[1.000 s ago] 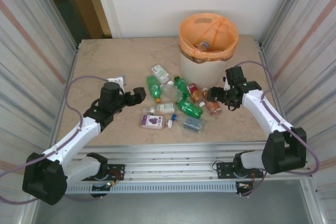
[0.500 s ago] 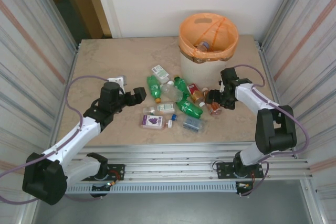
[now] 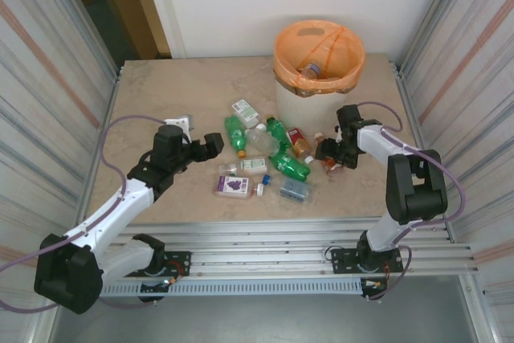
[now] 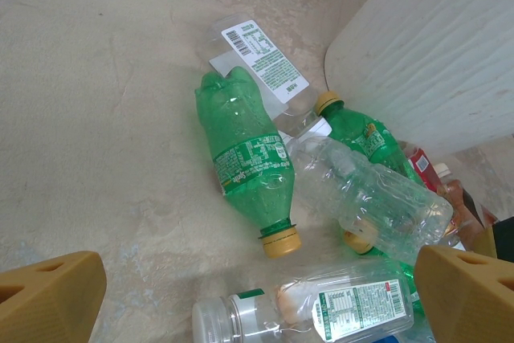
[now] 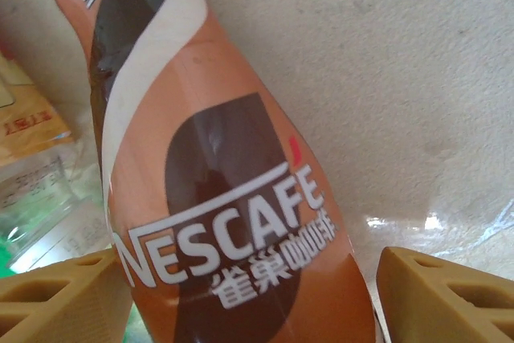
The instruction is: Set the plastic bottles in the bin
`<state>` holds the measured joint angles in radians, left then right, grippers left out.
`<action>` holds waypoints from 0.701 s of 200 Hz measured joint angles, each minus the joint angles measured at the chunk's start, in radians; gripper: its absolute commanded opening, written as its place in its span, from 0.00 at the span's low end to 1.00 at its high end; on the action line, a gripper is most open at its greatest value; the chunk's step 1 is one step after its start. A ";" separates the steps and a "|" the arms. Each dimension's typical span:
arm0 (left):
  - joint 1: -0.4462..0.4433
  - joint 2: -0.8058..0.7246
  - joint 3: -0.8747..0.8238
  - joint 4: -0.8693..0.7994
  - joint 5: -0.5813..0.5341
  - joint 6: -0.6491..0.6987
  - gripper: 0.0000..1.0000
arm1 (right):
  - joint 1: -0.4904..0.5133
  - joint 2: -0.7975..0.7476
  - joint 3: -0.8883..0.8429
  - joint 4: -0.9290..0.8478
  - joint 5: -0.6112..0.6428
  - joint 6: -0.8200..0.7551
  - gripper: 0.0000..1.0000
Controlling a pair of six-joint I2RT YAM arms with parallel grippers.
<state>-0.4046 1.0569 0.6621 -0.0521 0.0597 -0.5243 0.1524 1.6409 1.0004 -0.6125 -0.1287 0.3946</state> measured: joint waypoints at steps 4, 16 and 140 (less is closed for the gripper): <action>0.000 0.000 0.000 0.000 0.000 0.000 0.99 | -0.004 0.002 0.000 0.000 0.000 0.004 0.76; 0.000 0.000 0.000 0.000 0.000 0.000 0.99 | -0.011 0.010 0.000 0.000 -0.001 0.013 0.76; 0.000 0.000 0.000 0.000 0.000 0.000 0.99 | -0.017 0.061 0.000 0.031 -0.008 0.043 0.57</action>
<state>-0.4046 1.0569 0.6621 -0.0517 0.0597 -0.5243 0.1356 1.7016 1.0004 -0.5819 -0.1364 0.4381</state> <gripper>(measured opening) 0.989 0.601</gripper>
